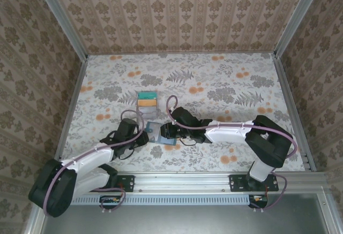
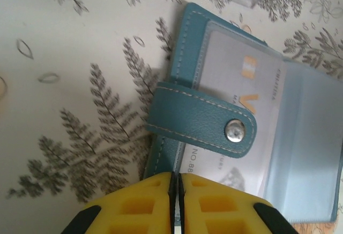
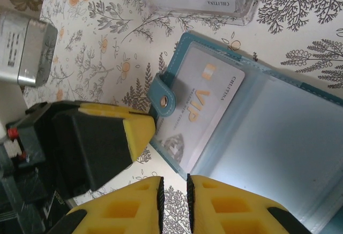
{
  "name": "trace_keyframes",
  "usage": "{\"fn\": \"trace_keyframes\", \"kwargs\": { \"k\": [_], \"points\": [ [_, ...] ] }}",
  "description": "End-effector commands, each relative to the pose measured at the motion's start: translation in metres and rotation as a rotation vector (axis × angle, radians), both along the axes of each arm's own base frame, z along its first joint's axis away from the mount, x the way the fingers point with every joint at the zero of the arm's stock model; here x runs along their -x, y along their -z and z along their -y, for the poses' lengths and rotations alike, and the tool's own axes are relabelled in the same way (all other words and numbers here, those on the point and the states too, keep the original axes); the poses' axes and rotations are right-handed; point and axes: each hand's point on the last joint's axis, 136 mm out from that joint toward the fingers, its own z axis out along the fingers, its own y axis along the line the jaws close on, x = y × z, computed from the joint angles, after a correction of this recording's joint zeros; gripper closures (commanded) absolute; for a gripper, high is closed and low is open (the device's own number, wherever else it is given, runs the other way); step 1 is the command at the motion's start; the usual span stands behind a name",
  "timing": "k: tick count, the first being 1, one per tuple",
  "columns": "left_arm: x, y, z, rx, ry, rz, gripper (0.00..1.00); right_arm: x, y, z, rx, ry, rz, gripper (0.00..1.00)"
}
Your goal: Take the credit cards out of the card holder
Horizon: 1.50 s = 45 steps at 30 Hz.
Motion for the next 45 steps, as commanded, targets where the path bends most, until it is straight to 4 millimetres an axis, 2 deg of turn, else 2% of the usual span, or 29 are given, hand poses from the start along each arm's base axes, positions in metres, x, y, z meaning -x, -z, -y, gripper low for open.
{"fn": "trace_keyframes", "kwargs": {
  "k": [1, 7, 14, 19, 27, 39, 45],
  "points": [
    [0.020, 0.014, -0.009, -0.042, -0.057, -0.059, 0.87, 0.005, -0.006, -0.003, 0.006, -0.028, -0.009, 0.77],
    [0.034, 0.003, 0.001, -0.029, -0.069, -0.008, 0.87, 0.007, 0.004, 0.000, 0.031, -0.021, -0.035, 0.77],
    [0.028, -0.017, -0.002, -0.033, -0.059, 0.041, 0.84, 0.008, 0.010, -0.011, 0.011, -0.044, -0.070, 0.79],
    [0.019, -0.016, -0.007, -0.006, -0.071, 0.021, 0.85, 0.005, 0.017, -0.017, 0.033, -0.056, -0.084, 0.78],
    [0.012, -0.015, 0.009, 0.028, -0.027, 0.004, 0.86, 0.003, 0.031, -0.023, 0.069, -0.077, -0.102, 0.78],
    [0.014, -0.010, 0.005, 0.003, -0.039, -0.005, 0.86, 0.002, 0.058, -0.017, 0.135, -0.068, -0.142, 0.79],
    [0.015, -0.012, 0.003, -0.012, -0.039, 0.000, 0.86, 0.001, 0.060, -0.013, 0.148, -0.056, -0.139, 0.79]
  ]
}}
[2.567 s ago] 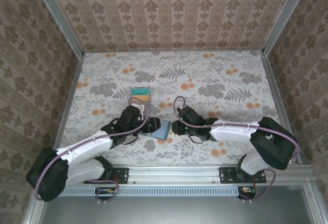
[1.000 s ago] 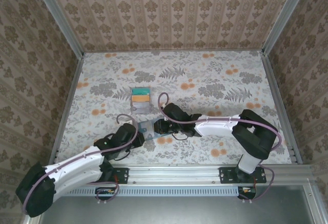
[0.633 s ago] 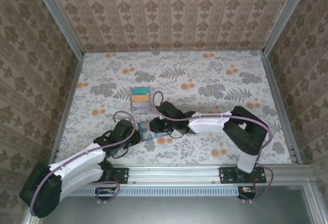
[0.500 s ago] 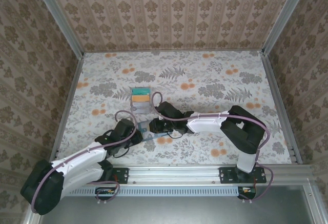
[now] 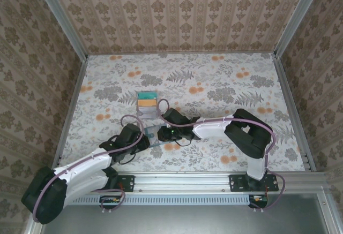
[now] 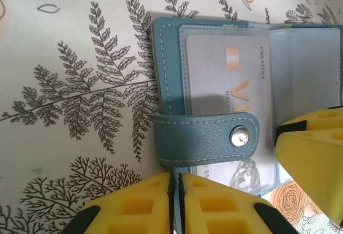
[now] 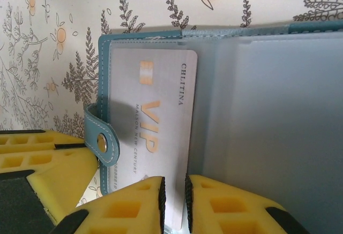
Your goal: Take the credit cards out of the card holder
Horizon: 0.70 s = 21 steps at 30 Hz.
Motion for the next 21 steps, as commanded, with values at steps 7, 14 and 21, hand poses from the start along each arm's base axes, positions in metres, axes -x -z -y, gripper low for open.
{"fn": "trace_keyframes", "kwargs": {
  "k": [7, 14, 21],
  "points": [
    [-0.006, -0.021, 0.005, -0.013, 0.025, 0.062, 0.87, 0.000, 0.004, 0.002, 0.023, -0.001, -0.007, 0.79],
    [-0.009, -0.013, 0.014, 0.001, 0.040, 0.048, 0.87, 0.000, 0.003, 0.001, 0.022, -0.001, -0.007, 0.79],
    [-0.005, 0.004, 0.011, -0.050, 0.028, -0.003, 0.88, 0.000, 0.005, 0.003, 0.028, 0.002, -0.010, 0.79]
  ]
}}
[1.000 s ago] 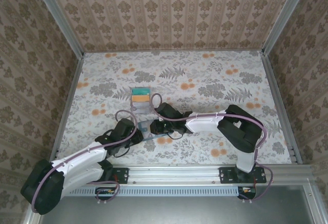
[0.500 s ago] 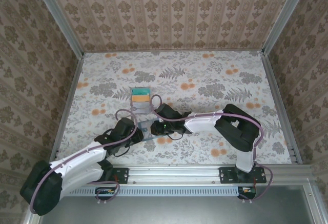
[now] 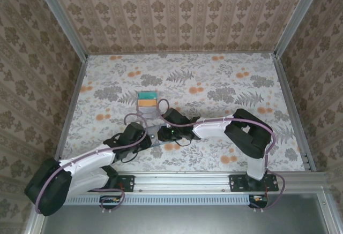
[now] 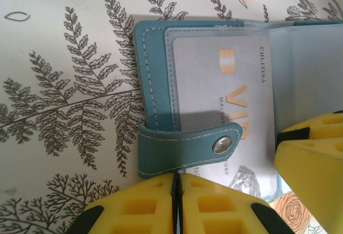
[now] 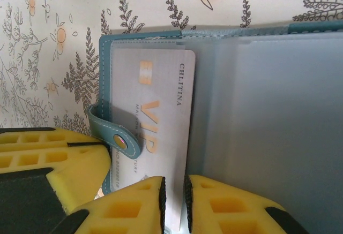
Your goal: Take the credit cards out of the card holder
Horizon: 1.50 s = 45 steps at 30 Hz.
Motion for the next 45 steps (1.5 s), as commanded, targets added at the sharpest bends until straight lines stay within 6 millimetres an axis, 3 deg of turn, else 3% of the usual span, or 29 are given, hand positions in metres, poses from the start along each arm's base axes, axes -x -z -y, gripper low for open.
{"fn": "trace_keyframes", "kwargs": {
  "k": [1, 15, 19, 33, 38, 41, 45],
  "points": [
    [0.000, 0.001, 0.000, -0.024, 0.000, -0.004, 0.89, 0.000, 0.005, 0.002, 0.029, -0.001, -0.010, 0.79],
    [0.002, 0.001, 0.004, -0.033, 0.014, 0.000, 0.90, 0.003, 0.002, -0.009, -0.034, -0.016, -0.039, 0.84],
    [0.002, 0.001, 0.004, -0.037, 0.017, -0.002, 0.91, 0.003, 0.003, -0.010, -0.047, -0.013, -0.049, 1.00],
    [0.004, 0.005, -0.007, -0.076, -0.011, -0.013, 0.94, -0.007, -0.010, 0.020, -0.025, 0.053, 0.005, 1.00],
    [0.004, 0.006, -0.006, -0.077, -0.008, -0.015, 0.94, -0.006, -0.011, 0.014, -0.042, 0.027, 0.002, 1.00],
    [0.004, 0.006, -0.006, -0.082, -0.010, -0.022, 0.94, -0.005, -0.012, 0.007, -0.042, 0.004, 0.010, 0.89],
    [0.005, 0.008, -0.009, -0.096, -0.017, -0.033, 0.95, -0.005, -0.010, 0.001, -0.039, -0.013, 0.007, 0.88]
  ]
}}
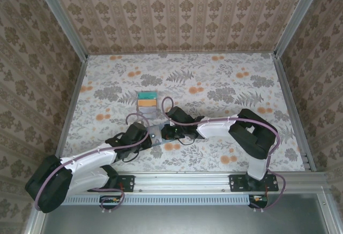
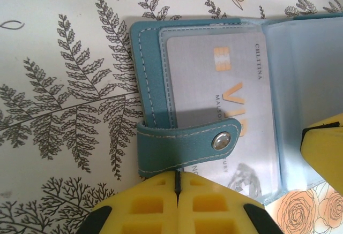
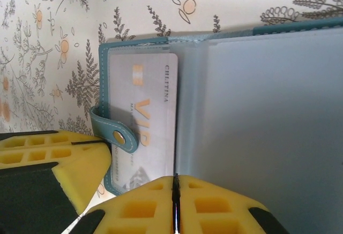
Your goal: Take the credit cards out of the card holder
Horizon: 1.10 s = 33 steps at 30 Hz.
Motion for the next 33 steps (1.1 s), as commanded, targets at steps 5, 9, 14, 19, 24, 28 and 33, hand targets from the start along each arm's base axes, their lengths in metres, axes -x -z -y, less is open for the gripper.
{"fn": "trace_keyframes", "kwargs": {
  "k": [5, 9, 14, 19, 24, 28, 33],
  "points": [
    [0.006, 0.009, -0.009, -0.054, -0.019, -0.049, 0.95, 0.002, 0.002, -0.014, -0.001, -0.050, -0.004, 0.86],
    [0.006, 0.009, -0.008, -0.051, -0.015, -0.051, 0.95, 0.001, 0.007, -0.014, 0.009, -0.051, -0.011, 0.85],
    [0.006, 0.009, -0.008, -0.051, -0.011, -0.050, 0.95, 0.002, 0.015, -0.012, 0.034, -0.046, -0.025, 0.83],
    [0.006, 0.009, -0.007, -0.050, -0.011, -0.049, 0.95, 0.005, 0.017, -0.017, 0.012, -0.059, -0.043, 0.83],
    [0.006, 0.009, -0.005, -0.047, -0.004, -0.052, 0.95, 0.008, 0.013, -0.023, -0.021, -0.073, -0.052, 0.83],
    [0.006, 0.010, -0.005, -0.052, -0.002, -0.057, 0.95, 0.005, 0.011, -0.011, 0.076, -0.050, -0.002, 0.83],
    [0.006, 0.011, -0.007, -0.064, -0.010, -0.059, 0.96, 0.000, 0.002, 0.003, 0.161, -0.022, 0.067, 0.81]
  ]
}}
